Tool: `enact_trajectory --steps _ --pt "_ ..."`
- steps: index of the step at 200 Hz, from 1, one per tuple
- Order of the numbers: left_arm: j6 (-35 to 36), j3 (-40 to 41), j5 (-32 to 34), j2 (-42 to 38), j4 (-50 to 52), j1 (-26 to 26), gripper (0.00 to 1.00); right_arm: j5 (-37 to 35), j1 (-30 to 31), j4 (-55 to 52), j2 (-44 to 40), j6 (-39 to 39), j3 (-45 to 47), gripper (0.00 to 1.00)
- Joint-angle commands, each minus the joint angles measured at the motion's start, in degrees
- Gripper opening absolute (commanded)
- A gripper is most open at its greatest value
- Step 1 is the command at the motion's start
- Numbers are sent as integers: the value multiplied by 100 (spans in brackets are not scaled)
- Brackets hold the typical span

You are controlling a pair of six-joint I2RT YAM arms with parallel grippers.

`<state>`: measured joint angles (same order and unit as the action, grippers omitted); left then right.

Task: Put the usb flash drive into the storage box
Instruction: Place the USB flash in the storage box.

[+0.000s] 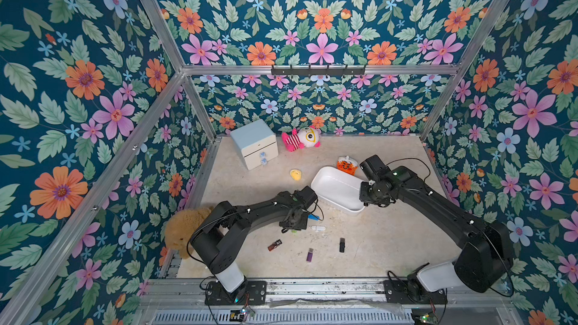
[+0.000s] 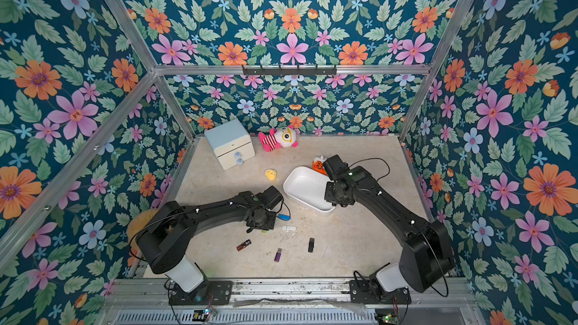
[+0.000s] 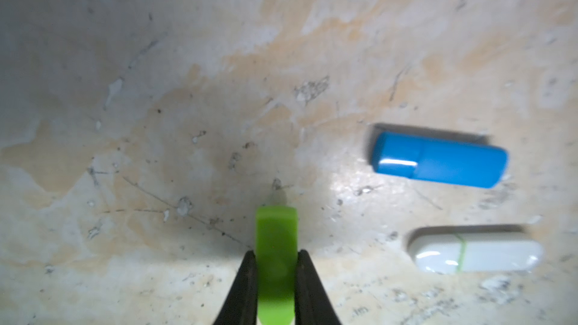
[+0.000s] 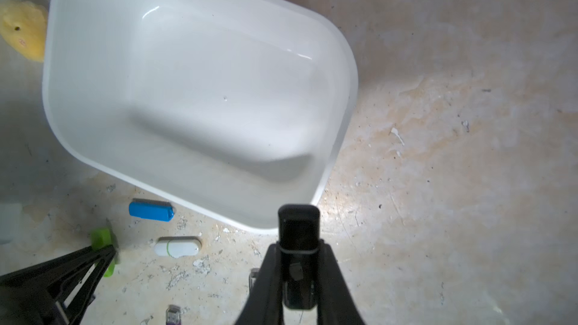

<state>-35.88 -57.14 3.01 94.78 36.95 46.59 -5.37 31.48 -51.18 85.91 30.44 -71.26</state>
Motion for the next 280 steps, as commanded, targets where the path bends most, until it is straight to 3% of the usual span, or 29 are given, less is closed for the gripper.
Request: enact_trajectory --steps 1,42,92,209,280 --pt "129 -278 108 -106 429 -135 0 -87 -27 115 373 -310 -279 0" --pt "334 -728 139 -398 821 -488 0 -44 -71 373 1257 -479 -644 0" --pt "450 -714 115 -761 948 -798 0 -98 -87 528 2111 -602 -908 0" --pt "505 -875 60 -788 971 -932 0 -167 -200 684 2887 -639 -997 0" --pt "621 -1308 79 -571 1058 -931 0 -184 -197 582 2949 -636 -1069 35"
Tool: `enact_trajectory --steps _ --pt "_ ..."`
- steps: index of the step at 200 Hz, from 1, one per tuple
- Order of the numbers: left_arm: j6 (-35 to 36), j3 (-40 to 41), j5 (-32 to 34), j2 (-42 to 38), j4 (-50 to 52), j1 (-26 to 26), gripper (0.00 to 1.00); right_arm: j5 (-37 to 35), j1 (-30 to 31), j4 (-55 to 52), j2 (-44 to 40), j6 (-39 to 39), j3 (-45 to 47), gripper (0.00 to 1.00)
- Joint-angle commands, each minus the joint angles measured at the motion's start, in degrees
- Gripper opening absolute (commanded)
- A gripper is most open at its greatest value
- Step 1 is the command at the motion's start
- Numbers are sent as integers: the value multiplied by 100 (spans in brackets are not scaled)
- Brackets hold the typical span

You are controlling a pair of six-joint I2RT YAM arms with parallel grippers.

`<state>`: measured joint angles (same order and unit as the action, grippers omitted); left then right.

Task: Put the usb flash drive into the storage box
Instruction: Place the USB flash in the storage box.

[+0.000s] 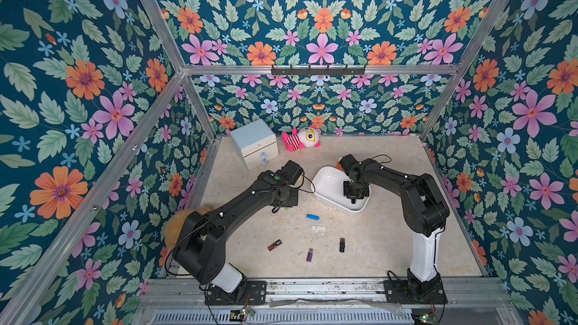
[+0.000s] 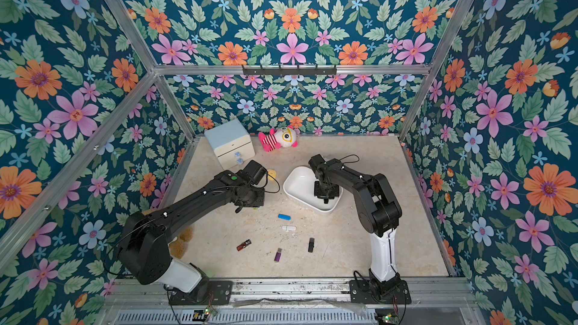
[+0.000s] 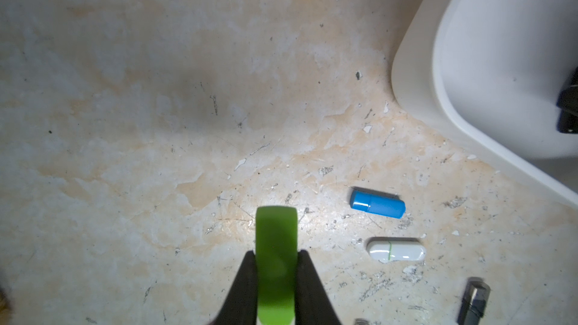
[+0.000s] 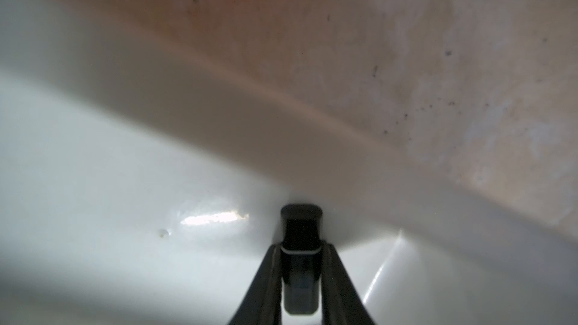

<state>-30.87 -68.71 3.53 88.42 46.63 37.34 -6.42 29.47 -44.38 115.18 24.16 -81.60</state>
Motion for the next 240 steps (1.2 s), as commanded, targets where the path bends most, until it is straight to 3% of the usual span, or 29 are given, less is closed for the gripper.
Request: enact_trajectory --steps 1,40,131,188,240 --pt "123 -156 26 68 95 -7 0 -79 5 -102 22 -8 -33 35" --pt "187 -386 18 157 116 -8 0 -172 -2 -145 -128 1 -39 38" --pt "594 -1725 -248 1112 153 9 0 -204 -276 -1075 -1734 -54 -930 39" --pt "865 -3222 -516 2300 148 184 0 -50 -1265 -950 -3089 115 448 44" --pt "1139 -4308 -686 3362 452 273 0 30 -1364 -933 -3584 150 1168 46"
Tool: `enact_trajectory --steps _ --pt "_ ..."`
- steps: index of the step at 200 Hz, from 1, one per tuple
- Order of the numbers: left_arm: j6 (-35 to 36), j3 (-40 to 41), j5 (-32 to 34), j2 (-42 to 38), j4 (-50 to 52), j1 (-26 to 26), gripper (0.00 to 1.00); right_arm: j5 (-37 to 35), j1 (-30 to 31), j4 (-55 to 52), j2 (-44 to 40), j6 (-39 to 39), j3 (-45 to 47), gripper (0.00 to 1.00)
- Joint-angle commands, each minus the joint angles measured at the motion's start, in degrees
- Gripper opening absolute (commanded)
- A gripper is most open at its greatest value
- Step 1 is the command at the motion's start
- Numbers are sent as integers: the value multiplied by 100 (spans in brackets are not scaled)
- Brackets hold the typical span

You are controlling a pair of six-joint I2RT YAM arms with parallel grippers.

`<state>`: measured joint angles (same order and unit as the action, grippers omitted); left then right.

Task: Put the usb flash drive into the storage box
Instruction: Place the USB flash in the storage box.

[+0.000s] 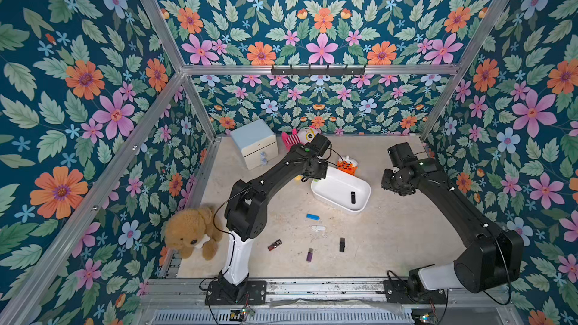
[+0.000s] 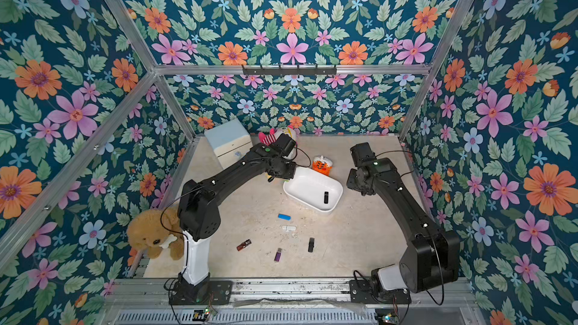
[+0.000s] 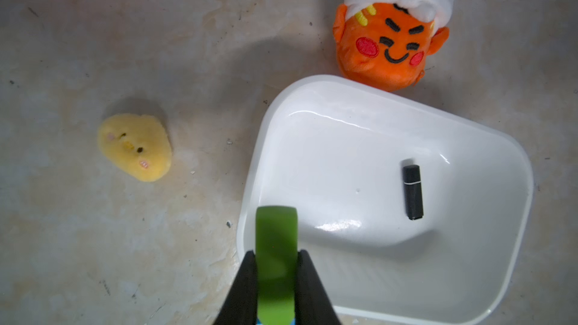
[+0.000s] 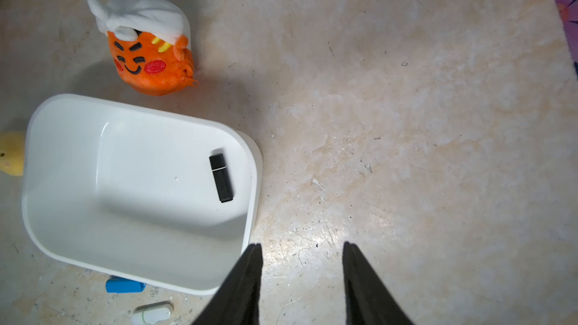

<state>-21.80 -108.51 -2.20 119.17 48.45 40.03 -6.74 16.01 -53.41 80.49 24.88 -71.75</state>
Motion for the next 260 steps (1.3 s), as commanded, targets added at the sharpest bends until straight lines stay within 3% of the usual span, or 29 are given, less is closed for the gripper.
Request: enact_trajectory --steps 1,106,260 --pt "230 -342 -114 306 275 4 0 61 -18 -34 -118 82 189 46" --pt "425 -716 -342 1247 241 128 0 200 -28 250 -703 431 1346 48" --pt "415 -1053 -61 1815 418 280 0 384 -28 414 -964 407 1883 48"
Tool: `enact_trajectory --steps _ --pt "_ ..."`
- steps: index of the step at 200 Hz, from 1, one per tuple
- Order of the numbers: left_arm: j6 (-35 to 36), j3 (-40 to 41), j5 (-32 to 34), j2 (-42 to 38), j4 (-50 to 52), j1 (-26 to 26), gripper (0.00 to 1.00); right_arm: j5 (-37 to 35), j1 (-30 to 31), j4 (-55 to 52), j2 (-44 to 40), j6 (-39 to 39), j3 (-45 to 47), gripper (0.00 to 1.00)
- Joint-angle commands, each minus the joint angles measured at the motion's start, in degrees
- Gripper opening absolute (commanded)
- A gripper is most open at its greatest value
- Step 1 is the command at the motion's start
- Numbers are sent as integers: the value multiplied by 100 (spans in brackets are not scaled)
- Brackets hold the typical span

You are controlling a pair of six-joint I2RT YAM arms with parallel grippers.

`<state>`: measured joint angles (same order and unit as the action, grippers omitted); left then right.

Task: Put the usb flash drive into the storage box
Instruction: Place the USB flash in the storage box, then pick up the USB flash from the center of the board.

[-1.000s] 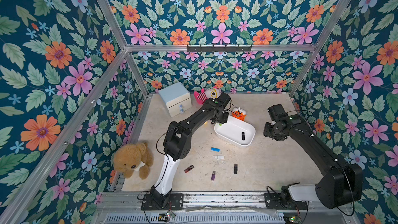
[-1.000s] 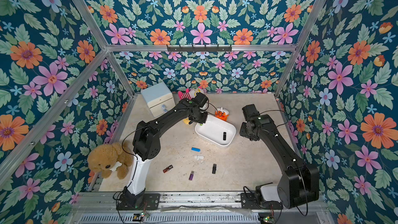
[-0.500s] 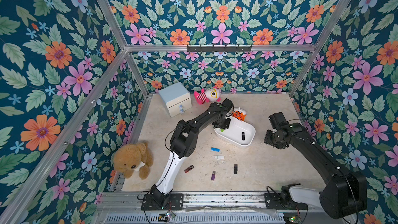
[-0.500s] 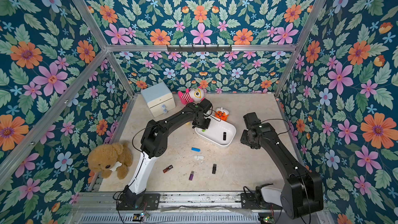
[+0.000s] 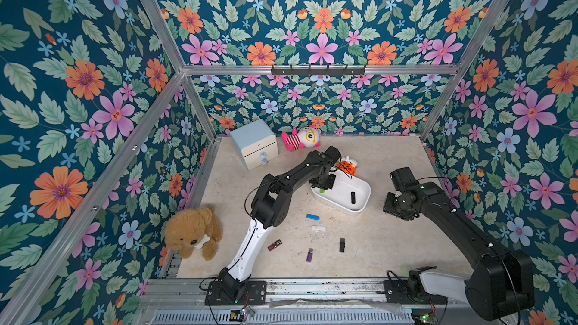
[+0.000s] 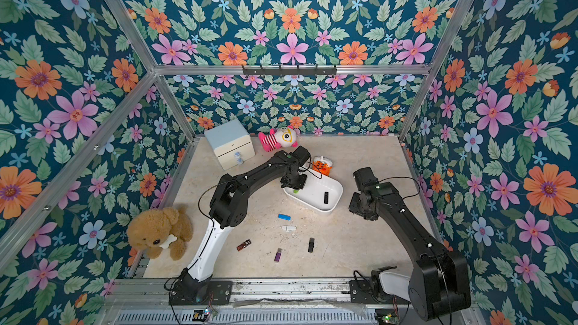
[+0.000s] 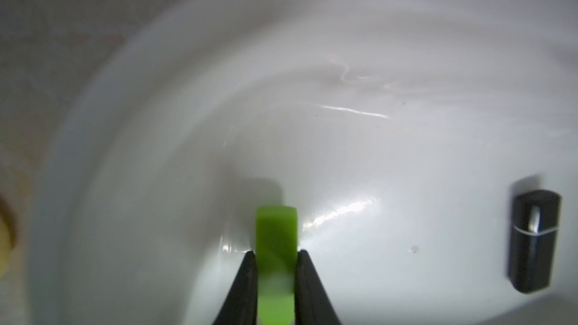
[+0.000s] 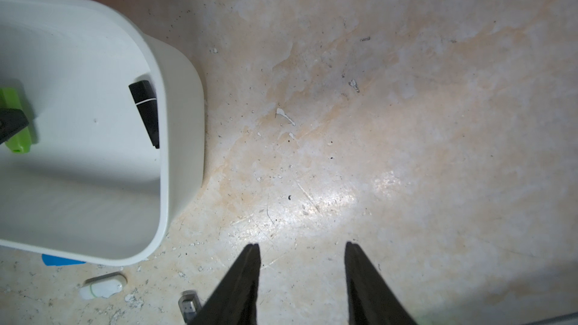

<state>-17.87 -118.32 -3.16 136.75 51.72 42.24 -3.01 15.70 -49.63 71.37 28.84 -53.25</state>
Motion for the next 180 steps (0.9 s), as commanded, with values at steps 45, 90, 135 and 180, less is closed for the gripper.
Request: enact_trajectory --steps 45,90,135,180 --pt "-2 -176 76 255 215 113 2 19 3 20 -71 -9 87 48" --pt "-44 -228 13 140 159 110 32 28 2 -12 -69 -67 87 48" --pt "-149 -334 -77 -131 5 149 56 37 15 -11 -163 -63 148 48" --pt "-226 -575 200 -727 118 144 62 -148 478 -116 -229 16 140 50"
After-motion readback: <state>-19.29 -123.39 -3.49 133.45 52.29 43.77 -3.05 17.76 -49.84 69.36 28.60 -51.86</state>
